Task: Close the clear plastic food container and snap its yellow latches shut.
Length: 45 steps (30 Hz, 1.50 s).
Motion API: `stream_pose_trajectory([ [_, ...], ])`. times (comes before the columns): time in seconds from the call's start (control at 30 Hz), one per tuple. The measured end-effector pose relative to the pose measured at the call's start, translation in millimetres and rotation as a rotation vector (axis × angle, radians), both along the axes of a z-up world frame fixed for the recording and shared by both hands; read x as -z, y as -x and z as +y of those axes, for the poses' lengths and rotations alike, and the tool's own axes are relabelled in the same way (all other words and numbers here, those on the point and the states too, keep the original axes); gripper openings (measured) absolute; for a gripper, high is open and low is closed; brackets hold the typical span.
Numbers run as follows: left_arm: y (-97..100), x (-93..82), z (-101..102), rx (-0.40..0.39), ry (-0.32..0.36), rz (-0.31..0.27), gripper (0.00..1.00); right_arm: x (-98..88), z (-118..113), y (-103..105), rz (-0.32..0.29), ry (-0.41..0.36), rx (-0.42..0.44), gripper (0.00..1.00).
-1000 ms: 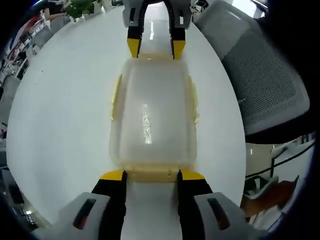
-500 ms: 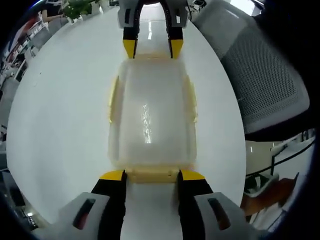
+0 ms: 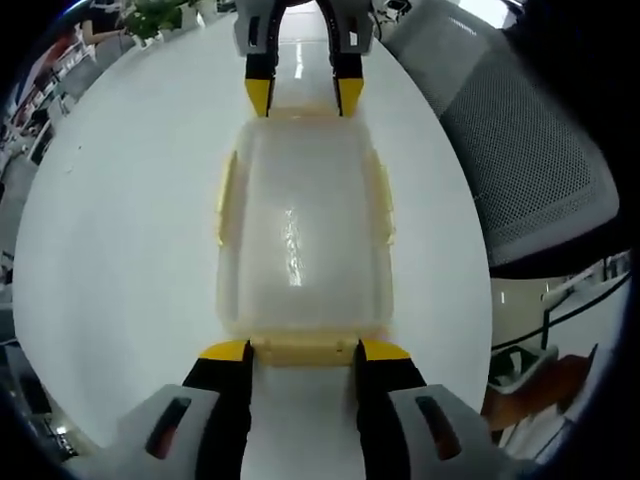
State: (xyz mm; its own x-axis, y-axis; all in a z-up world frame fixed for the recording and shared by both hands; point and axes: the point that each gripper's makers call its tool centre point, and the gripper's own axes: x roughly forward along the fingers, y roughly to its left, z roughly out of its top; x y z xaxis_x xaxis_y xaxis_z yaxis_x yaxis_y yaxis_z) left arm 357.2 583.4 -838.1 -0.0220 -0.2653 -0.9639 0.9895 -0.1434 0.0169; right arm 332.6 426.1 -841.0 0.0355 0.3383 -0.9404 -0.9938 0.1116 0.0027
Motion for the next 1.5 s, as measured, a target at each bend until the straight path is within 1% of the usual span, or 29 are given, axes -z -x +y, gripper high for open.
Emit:
stream_pose_trajectory([
  [0.43, 0.1, -0.2, 0, -0.008, -0.017, -0.001, 0.39, -1.1, -1, -2, -0.005, 0.000, 0.005, 0.40],
  [0.6, 1.0, -1.4, -1, -0.012, -0.007, -0.001, 0.39, -1.4, -2, -2, -0.015, -0.002, 0.002, 0.40],
  [0.77, 4.0, -4.9, -6, -0.015, 0.015, 0.003, 0.39, -2.0, -7, 1, -0.015, 0.014, 0.000, 0.39],
  [0.83, 5.3, -6.4, -8, -0.025, 0.021, 0.009, 0.39, -3.5, -8, 0, -0.024, 0.015, -0.002, 0.39],
  [0.9, 6.1, -8.1, -8, -0.019, 0.026, 0.008, 0.39, -4.6, -9, 1, -0.014, 0.014, 0.003, 0.39],
  [0.97, 7.3, -8.6, -9, -0.024, 0.027, 0.015, 0.39, -8.1, -9, 3, -0.019, 0.012, 0.001, 0.39],
  [1.03, 8.5, -10.7, -8, -0.019, 0.028, 0.010, 0.39, -10.9, -9, 4, -0.019, 0.009, 0.005, 0.39],
  [1.23, 12.6, -19.5, -7, -0.018, 0.036, 0.012, 0.39, -20.5, -8, 9, -0.021, -0.009, 0.006, 0.39],
  [1.33, 13.6, -20.9, -6, -0.020, 0.033, 0.013, 0.39, -26.7, -6, 11, -0.023, -0.008, 0.004, 0.39],
  [1.5, 16.1, -30.7, -10, -0.020, 0.044, 0.004, 0.39, -35.3, -11, 13, -0.027, 0.004, 0.004, 0.39],
])
